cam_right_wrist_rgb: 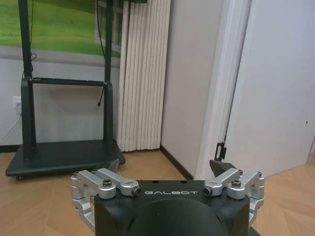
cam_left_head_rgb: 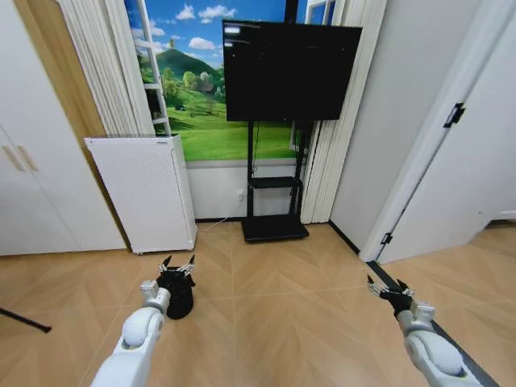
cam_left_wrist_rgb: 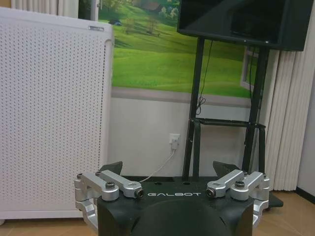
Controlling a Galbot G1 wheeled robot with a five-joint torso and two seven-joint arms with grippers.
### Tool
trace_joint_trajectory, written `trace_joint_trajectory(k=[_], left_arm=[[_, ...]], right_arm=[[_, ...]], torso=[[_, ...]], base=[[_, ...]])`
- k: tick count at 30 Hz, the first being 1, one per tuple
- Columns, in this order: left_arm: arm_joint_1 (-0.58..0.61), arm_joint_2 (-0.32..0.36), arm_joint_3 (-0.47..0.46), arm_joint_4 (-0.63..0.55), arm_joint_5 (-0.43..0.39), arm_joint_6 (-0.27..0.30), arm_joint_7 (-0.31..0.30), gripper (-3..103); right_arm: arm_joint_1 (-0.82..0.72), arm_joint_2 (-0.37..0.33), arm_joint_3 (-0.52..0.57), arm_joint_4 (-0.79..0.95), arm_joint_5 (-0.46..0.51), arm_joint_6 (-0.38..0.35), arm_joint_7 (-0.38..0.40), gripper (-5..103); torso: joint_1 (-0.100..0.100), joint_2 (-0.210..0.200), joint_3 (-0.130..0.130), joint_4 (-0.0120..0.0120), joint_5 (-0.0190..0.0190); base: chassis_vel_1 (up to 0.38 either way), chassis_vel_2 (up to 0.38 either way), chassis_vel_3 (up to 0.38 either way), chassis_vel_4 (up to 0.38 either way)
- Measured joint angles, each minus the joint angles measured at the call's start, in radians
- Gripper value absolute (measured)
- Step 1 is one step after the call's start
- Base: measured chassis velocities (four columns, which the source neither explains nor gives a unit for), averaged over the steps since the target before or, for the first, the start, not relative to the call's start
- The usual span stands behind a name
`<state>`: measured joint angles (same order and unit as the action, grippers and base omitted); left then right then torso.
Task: Pick up the trash bin and place the garbage on the floor into it.
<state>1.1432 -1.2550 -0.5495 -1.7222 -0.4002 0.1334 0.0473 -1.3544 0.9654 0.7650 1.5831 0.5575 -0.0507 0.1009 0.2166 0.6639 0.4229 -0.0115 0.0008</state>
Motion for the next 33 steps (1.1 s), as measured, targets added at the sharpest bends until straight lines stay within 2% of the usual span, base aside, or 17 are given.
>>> trace_joint_trajectory(k=[2,3,5,7,8,9,10,11,13,15,16,17,21,23,27,28,33], left_arm=[[0.000,0.000,0.000,0.000,0.000,0.000,0.001,100],[0.000,0.000,0.000,0.000,0.000,0.000,0.000,100],[0.000,0.000,0.000,0.000,0.000,0.000,0.001,100],[0.000,0.000,0.000,0.000,0.000,0.000,0.001,100],[0.000,0.000,0.000,0.000,0.000,0.000,0.001,100],[0.000,0.000,0.000,0.000,0.000,0.000,0.000,100],[0.000,0.000,0.000,0.000,0.000,0.000,0.001,100],[0.000,0.000,0.000,0.000,0.000,0.000,0.001,100],[0.000,0.000,0.000,0.000,0.000,0.000,0.001,100],[0.001,0.000,0.000,0.000,0.000,0.000,0.001,100],[0.001,0.000,0.000,0.000,0.000,0.000,0.001,100],[0.000,0.000,0.000,0.000,0.000,0.000,0.001,100],[0.000,0.000,0.000,0.000,0.000,0.000,0.001,100],[0.000,0.000,0.000,0.000,0.000,0.000,0.001,100],[0.000,0.000,0.000,0.000,0.000,0.000,0.001,100],[0.000,0.000,0.000,0.000,0.000,0.000,0.001,100],[0.000,0.000,0.000,0.000,0.000,0.000,0.001,100]], right_arm=[[0.000,0.000,0.000,0.000,0.000,0.000,0.000,100],[0.000,0.000,0.000,0.000,0.000,0.000,0.000,100],[0.000,0.000,0.000,0.000,0.000,0.000,0.000,100],[0.000,0.000,0.000,0.000,0.000,0.000,0.000,100],[0.000,0.000,0.000,0.000,0.000,0.000,0.000,100],[0.000,0.000,0.000,0.000,0.000,0.000,0.000,100],[0.000,0.000,0.000,0.000,0.000,0.000,0.000,100],[0.000,0.000,0.000,0.000,0.000,0.000,0.000,100],[0.000,0.000,0.000,0.000,0.000,0.000,0.000,100],[0.000,0.000,0.000,0.000,0.000,0.000,0.000,100],[0.000,0.000,0.000,0.000,0.000,0.000,0.000,100],[0.000,0.000,0.000,0.000,0.000,0.000,0.000,100],[0.000,0.000,0.000,0.000,0.000,0.000,0.000,100],[0.000,0.000,0.000,0.000,0.000,0.000,0.000,100],[0.000,0.000,0.000,0.000,0.000,0.000,0.000,100],[0.000,0.000,0.000,0.000,0.000,0.000,0.000,100],[0.000,0.000,0.000,0.000,0.000,0.000,0.000,100]], torso=[[0.000,0.000,0.000,-0.0001,0.0010],[0.000,0.000,0.000,0.0001,-0.0015],[0.000,0.000,0.000,0.0001,-0.0024],[0.000,0.000,0.000,0.0000,0.0010],[0.000,0.000,0.000,0.0000,0.0010],[0.000,0.000,0.000,0.0001,-0.0022],[0.000,0.000,0.000,0.0002,-0.0026],[0.000,0.000,0.000,-0.0003,0.0003],[0.000,0.000,0.000,0.0000,0.0008],[-0.001,0.000,0.000,0.0001,-0.0021],[-0.001,0.000,0.000,0.0001,-0.0021],[-0.001,0.000,0.000,-0.0004,0.0002],[-0.001,0.000,0.000,-0.0001,-0.0017],[0.000,0.000,0.000,-0.0007,-0.0003],[0.001,0.000,0.000,0.0000,-0.0013],[0.001,0.000,0.000,0.0005,-0.0003],[0.000,0.000,0.000,0.0001,-0.0008]], base=[[0.372,-0.344,-0.365,0.340],[0.343,-0.364,-0.339,0.335],[0.343,-0.347,-0.330,0.340],[0.352,-0.337,-0.371,0.371],[0.351,-0.327,-0.371,0.371],[0.362,-0.357,-0.339,0.343],[0.362,-0.357,-0.344,0.322],[0.359,-0.357,-0.344,0.355],[0.359,-0.341,-0.363,0.355],[0.307,-0.303,-0.342,0.268],[0.309,-0.281,-0.302,0.219],[0.309,-0.192,-0.252,0.219],[0.083,-0.064,-0.114,0.115],[-0.017,0.006,-0.028,0.004],[-0.083,0.029,0.073,-0.058],[-0.063,0.080,0.059,-0.050],[-0.022,0.038,0.028,-0.026]])
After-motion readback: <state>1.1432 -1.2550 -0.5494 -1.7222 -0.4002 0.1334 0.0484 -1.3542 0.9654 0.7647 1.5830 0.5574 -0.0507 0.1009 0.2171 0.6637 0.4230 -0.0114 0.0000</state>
